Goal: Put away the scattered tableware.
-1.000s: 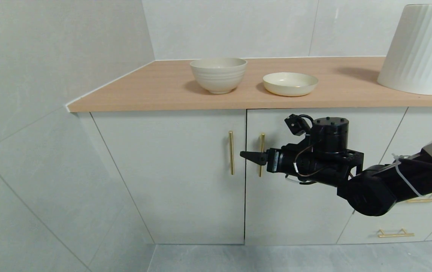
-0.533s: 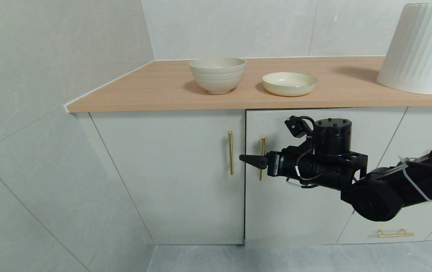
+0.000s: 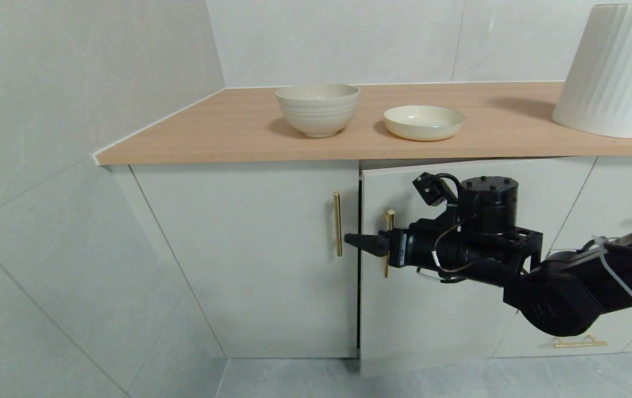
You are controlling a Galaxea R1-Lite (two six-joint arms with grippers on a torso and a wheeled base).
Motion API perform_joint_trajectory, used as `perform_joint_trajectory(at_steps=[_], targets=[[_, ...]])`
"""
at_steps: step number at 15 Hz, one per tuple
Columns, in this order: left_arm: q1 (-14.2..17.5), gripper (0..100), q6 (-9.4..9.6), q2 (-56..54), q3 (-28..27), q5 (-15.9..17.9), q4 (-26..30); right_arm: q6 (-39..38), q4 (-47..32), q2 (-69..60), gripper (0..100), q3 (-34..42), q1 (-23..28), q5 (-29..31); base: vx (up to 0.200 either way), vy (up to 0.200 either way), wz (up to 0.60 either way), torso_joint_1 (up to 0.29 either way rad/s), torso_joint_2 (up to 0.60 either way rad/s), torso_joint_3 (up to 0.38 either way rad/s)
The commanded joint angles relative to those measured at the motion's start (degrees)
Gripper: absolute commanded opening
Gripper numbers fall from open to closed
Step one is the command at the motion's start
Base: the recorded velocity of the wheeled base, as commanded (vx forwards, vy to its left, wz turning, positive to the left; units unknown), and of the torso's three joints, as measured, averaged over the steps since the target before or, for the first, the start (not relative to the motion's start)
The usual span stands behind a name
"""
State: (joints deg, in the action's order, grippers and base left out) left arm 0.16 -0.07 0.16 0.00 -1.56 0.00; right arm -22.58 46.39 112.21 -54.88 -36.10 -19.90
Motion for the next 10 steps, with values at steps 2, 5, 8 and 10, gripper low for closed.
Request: perform_joint_trajectory(at_steps=[2,5,8,10], targets=[[0.0,100,-0.01,0.0,0.0,0.0,0.0,-0.2,-0.1,0.2,100,0.2,-0.4,0.3,0.0,0.0,0.0,0.0,0.0,0.0],[0.0,100,-0.01,0.0,0.0,0.0,0.0,-0.3,-0.1,-3.1,100,4.2,-0.7,0.1,0.0,0.0,0.0,0.0,0.0,0.0],[0.0,100,-0.01,0.0,0.0,0.0,0.0,-0.2,-0.1,-10.4,100,11.7,-0.6,-3.7,0.0,0.0,0.0,0.0,0.0,0.0],[0.0,100,-0.01,0.0,0.0,0.0,0.0,-0.1,-0.1,-14.2,100,16.0,-0.6,-6.5,0.0,0.0,0.0,0.0,0.0,0.0]])
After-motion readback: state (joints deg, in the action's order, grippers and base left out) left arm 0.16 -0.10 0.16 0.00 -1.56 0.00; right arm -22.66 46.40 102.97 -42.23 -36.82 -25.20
